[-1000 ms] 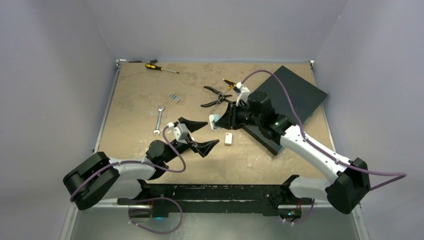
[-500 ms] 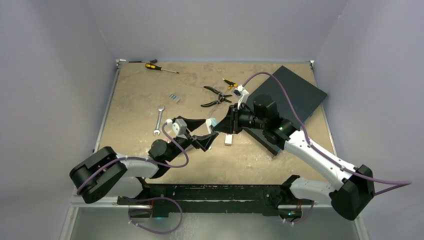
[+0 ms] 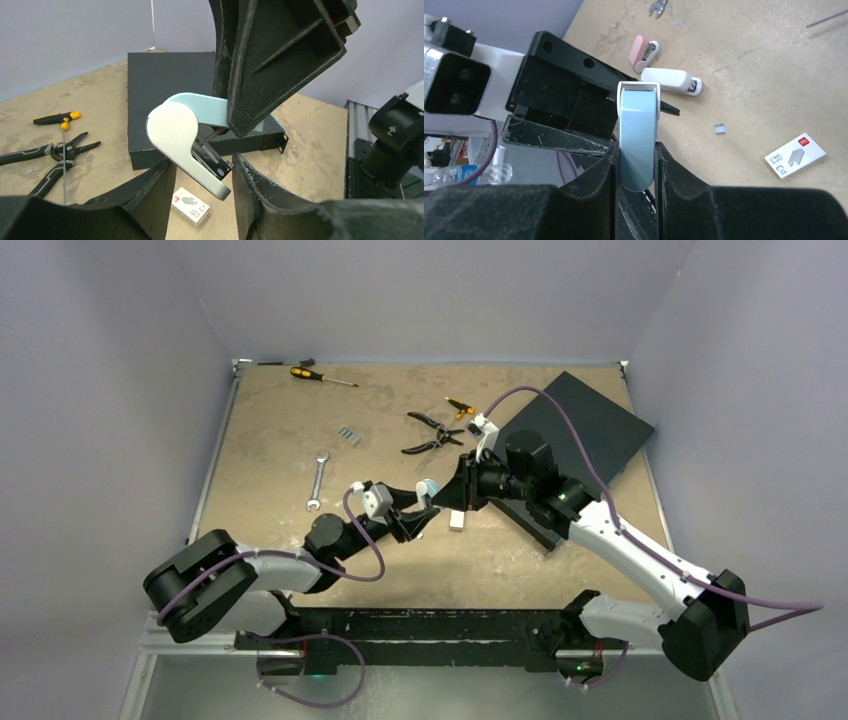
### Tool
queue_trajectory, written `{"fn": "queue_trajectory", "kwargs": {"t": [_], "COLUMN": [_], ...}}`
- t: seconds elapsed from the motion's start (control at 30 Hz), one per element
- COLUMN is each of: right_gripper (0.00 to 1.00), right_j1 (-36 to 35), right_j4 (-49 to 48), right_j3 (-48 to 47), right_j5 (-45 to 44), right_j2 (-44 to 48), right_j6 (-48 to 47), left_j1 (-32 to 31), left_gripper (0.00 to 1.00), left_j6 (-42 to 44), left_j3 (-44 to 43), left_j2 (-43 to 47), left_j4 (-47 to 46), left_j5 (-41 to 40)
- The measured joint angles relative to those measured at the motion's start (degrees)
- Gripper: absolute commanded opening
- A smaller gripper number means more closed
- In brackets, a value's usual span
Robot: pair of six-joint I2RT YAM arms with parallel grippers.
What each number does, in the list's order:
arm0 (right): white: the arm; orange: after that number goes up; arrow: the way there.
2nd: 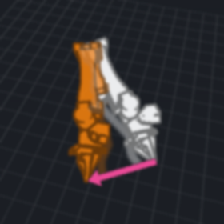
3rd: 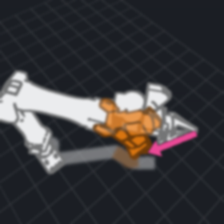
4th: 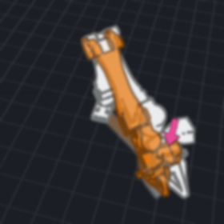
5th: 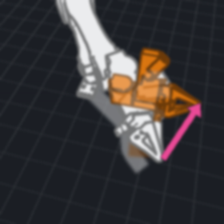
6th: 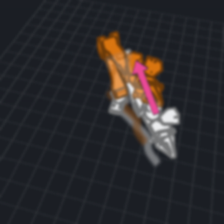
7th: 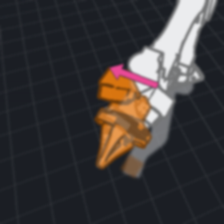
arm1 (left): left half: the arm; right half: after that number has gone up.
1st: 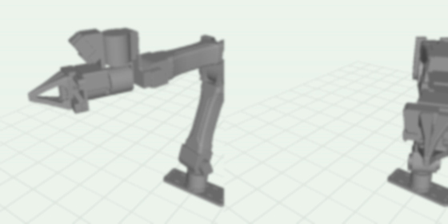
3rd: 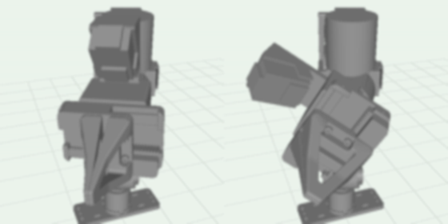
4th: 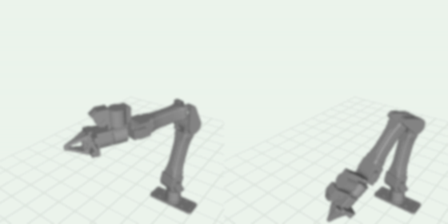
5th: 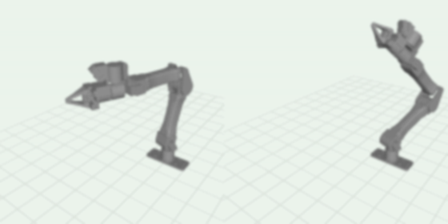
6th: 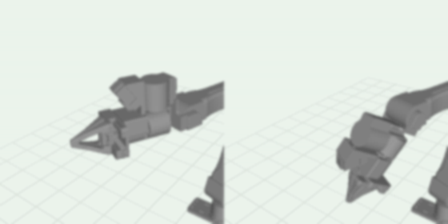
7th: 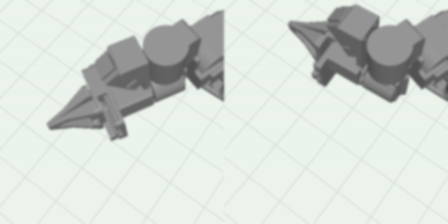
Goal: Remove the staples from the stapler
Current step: Open the stapler.
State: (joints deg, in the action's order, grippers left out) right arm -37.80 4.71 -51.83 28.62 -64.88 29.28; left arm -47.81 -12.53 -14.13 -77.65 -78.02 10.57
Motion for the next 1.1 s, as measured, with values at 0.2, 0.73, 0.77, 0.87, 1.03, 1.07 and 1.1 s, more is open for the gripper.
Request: {"fn": "queue_trajectory", "kwargs": {"t": [0.2,0.73,0.77,0.87,1.03,1.07,1.1], "right_gripper": [0.0,0.0,0.0,0.0,0.0,0.0,0.0], "right_j1": [0.02,0.0,0.0,-0.15,-0.2,-0.2,-0.26], "right_j4": [4.09,13.0,13.27,14.51,13.66,13.31,13.03], "right_j3": [-1.14,-2.95,-2.62,-0.7,2.16,2.73,3.34], "right_j5": [-2.38,-1.84,-1.4,0.63,2.49,2.58,2.71], "right_j2": [-0.11,-3.1,-3.08,-3.08,-2.56,-2.45,-2.43], "right_j6": [-1.38,-7.34,-7.58,-8.0,-8.11,-8.09,-8.0], "left_j1": [-0.04,-0.02,-0.02,0.15,0.0,0.0,0.0], "left_gripper": [0.19,0.33,0.35,0.4,0.46,0.47,0.5], "left_j6": [8.17,24.44,24.76,25.55,25.92,26.18,26.56], "left_j3": [-0.5,-2.62,-2.62,-2.95,-3.04,-3.19,-3.37], "left_j2": [4.2,10.01,10.01,10.05,9.29,8.92,8.52], "left_j4": [10.21,30.42,30.56,30.29,30.32,30.32,30.32], "left_j5": [0.57,-2.97,-3.69,-6.14,-6.38,-6.16,-5.86]}}
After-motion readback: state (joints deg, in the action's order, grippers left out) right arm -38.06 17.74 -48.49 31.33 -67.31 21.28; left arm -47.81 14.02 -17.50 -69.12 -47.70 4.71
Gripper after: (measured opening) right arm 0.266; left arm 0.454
